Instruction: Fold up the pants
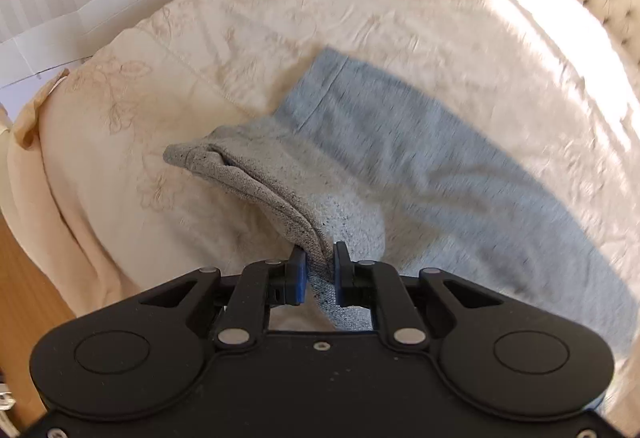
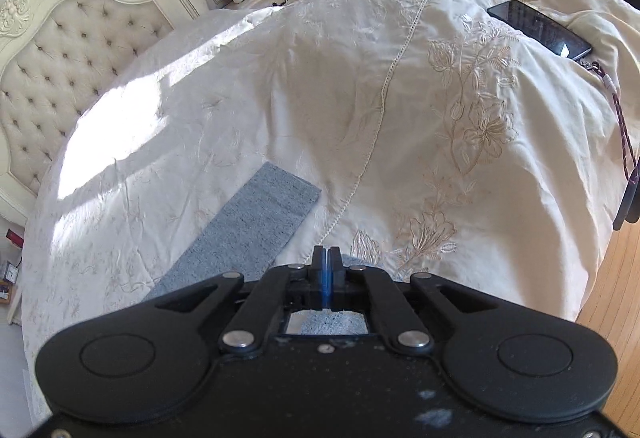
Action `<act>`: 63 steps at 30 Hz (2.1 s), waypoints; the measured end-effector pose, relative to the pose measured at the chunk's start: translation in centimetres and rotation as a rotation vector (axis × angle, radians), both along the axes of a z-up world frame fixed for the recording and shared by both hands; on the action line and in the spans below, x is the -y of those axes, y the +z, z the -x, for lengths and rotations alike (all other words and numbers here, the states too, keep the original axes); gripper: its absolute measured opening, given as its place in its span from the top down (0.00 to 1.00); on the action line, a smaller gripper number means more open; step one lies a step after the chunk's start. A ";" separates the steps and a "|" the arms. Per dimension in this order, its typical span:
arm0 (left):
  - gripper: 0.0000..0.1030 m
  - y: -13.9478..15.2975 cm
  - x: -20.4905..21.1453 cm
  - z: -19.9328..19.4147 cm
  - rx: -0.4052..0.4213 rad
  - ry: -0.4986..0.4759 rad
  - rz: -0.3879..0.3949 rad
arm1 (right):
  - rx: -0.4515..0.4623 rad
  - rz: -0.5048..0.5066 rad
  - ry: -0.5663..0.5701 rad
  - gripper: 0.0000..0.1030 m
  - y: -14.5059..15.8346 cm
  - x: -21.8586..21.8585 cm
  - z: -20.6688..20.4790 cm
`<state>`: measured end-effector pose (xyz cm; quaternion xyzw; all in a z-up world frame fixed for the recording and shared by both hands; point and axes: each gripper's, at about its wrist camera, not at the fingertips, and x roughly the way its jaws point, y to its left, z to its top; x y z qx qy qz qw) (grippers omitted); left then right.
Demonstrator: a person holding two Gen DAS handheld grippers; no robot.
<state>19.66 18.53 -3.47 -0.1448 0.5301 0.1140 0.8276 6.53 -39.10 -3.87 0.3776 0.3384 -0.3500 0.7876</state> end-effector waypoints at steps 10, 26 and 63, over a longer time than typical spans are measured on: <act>0.84 -1.4 0.7 0.7 -0.028 0.055 -0.063 | -0.195 -0.135 0.038 0.76 -8.7 0.6 -4.6; 0.84 -0.8 2.7 0.0 0.002 0.110 -0.137 | -0.267 -0.220 0.428 0.68 -14.9 7.2 -11.9; 0.83 -1.3 12.7 -20.0 0.038 0.018 -0.281 | 0.156 -0.105 0.193 0.97 -6.6 11.7 -18.4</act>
